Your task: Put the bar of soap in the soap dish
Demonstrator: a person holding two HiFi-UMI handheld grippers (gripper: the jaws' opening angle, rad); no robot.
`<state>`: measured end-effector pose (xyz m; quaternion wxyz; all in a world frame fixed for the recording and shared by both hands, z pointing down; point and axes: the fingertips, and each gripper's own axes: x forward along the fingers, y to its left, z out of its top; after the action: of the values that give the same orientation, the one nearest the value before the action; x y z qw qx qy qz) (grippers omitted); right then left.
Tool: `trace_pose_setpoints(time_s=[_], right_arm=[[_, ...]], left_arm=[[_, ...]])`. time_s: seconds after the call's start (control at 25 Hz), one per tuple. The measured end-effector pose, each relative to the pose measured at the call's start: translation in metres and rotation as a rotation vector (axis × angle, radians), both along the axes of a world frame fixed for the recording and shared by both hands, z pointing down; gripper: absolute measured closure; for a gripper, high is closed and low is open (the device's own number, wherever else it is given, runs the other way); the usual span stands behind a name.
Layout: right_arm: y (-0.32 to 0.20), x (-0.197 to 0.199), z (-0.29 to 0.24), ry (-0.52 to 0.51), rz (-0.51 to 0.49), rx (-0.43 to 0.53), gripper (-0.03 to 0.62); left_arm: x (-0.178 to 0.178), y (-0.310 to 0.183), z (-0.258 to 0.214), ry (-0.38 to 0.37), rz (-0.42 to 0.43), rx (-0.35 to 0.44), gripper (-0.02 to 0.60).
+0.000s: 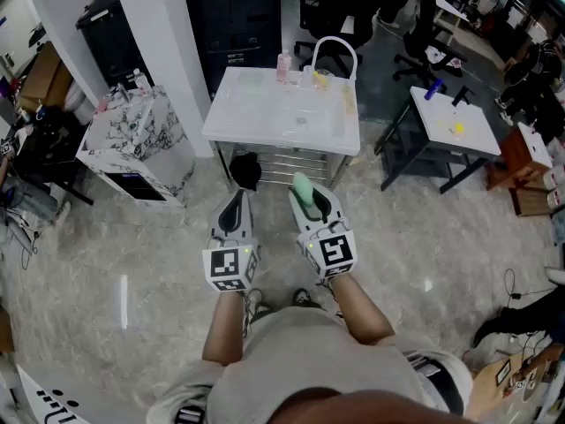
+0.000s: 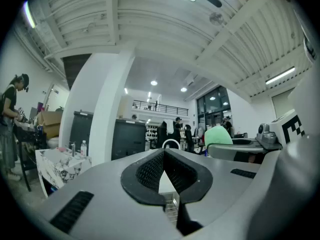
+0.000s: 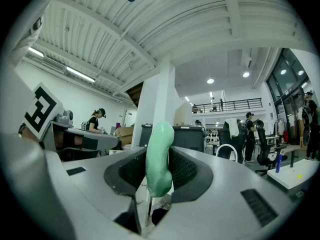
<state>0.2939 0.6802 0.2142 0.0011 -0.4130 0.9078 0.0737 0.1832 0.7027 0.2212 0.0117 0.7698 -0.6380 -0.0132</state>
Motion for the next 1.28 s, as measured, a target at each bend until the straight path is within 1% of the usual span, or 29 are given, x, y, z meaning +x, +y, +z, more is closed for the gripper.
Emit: trace_pose_setpoints(time_s=[0.2, 0.36, 0.48, 0.56, 0.72, 0.88, 1.0, 1.12, 1.28], right_arm=[[0.001, -0.007, -0.002, 0.003, 0.005, 0.013, 0.473], [0.011, -0.018, 0.007, -0.001, 0.010, -0.009, 0.474], [0.019, -0.026, 0.015, 0.000, 0.008, -0.026, 0.474], [0.023, -0.032, 0.017, 0.007, 0.009, -0.019, 0.474], [0.023, -0.043, 0.024, 0.030, 0.002, -0.037, 0.476], [0.006, -0.050, 0.027, 0.036, -0.001, -0.030, 0.476], [-0.012, -0.058, 0.030, 0.026, -0.008, -0.041, 0.476], [-0.042, -0.065, 0.031, 0.023, -0.019, -0.040, 0.476], [-0.089, -0.066, 0.028, 0.034, -0.029, -0.024, 0.476]], left_arm=[[-0.006, 0.002, 0.001, -0.003, 0.005, 0.005, 0.565], [-0.016, 0.015, 0.011, -0.012, 0.012, -0.012, 0.565], [-0.021, 0.027, 0.019, -0.001, 0.034, -0.026, 0.565], [-0.027, 0.032, 0.024, 0.006, 0.039, -0.031, 0.565], [-0.036, 0.029, 0.034, 0.023, 0.045, -0.057, 0.565], [-0.042, 0.014, 0.037, 0.028, 0.045, -0.049, 0.565], [-0.051, -0.001, 0.043, 0.023, 0.040, -0.062, 0.565], [-0.059, -0.031, 0.043, 0.014, 0.030, -0.068, 0.565], [-0.059, -0.081, 0.038, 0.007, 0.033, -0.063, 0.565]])
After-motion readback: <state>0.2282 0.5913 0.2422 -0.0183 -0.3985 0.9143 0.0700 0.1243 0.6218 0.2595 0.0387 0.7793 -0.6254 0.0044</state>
